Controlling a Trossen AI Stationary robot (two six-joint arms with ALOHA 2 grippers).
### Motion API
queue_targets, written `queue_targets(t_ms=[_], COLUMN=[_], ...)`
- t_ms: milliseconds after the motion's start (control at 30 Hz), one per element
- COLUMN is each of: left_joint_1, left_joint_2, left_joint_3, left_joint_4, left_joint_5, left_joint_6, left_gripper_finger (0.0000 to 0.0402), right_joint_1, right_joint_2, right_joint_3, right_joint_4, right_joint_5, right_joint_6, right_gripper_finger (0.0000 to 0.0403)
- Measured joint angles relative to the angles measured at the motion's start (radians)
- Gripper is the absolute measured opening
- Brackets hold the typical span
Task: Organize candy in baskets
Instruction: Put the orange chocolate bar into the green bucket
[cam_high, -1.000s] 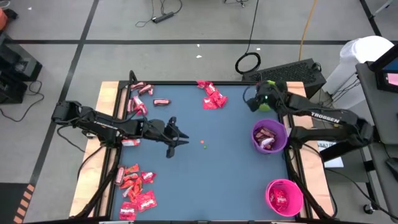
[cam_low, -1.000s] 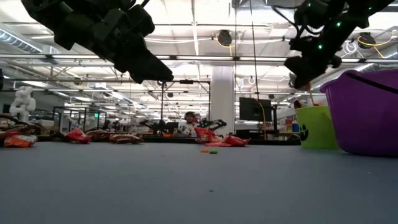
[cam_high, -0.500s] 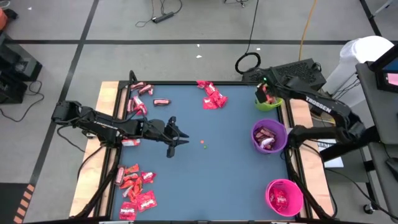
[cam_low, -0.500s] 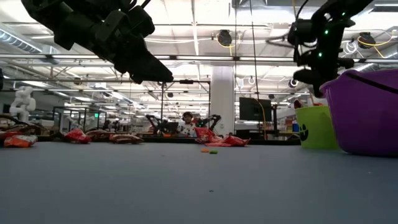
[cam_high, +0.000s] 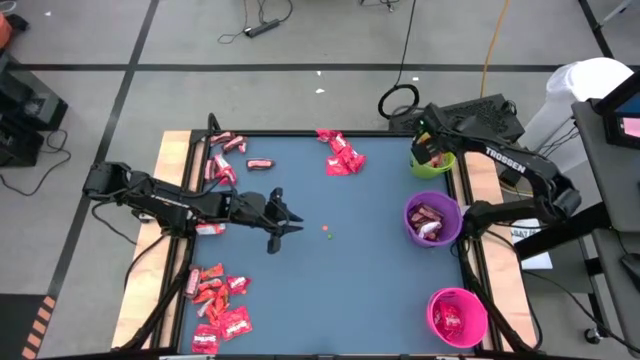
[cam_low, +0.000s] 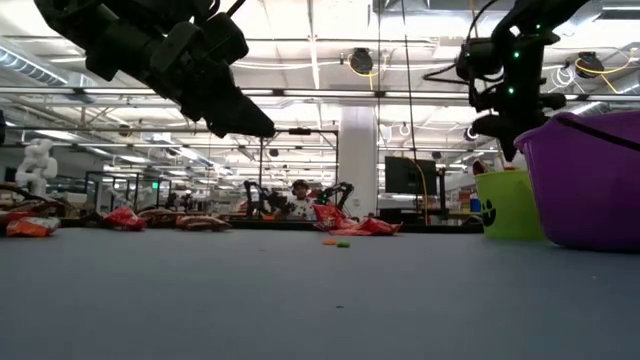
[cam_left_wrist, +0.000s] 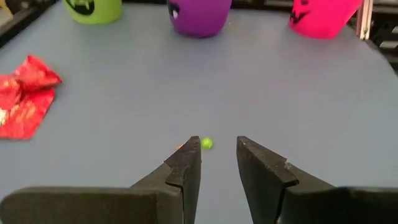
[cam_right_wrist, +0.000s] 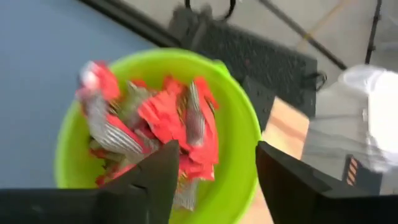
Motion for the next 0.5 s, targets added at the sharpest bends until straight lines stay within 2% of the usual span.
queue_targets(t_ms=[100, 233, 367, 500], left_joint_1=[0.003, 0.014, 0.036, 0.065], left_joint_2=[0.0, 0.0, 0.0, 0.0], left_joint_3=[0.005, 0.04, 0.091, 0.164], left_joint_4=[0.032, -0.004, -0.12, -0.32], left_joint_5=[0.026, 0.044, 0.037, 0.035], left_joint_6=[0.001, 0.0, 0.0, 0.001], left_gripper_finger=[0.0109, 0.0111, 0.0135, 0.0172], right_joint_1=[0.049, 0.151, 0.29, 0.435], right_joint_2=[-0.036, -0.088, -0.11, -0.108], right_joint_3=[0.004, 0.005, -0.004, -0.066], right_joint_4=[0.092, 0.26, 0.444, 0.64], right_joint_5=[-0.031, -0.178, -0.29, -0.315], right_joint_6=[-0.021, -0.044, -0.073, -0.113], right_gripper_finger=[0.0215, 0.0219, 0.0219, 0.0219])
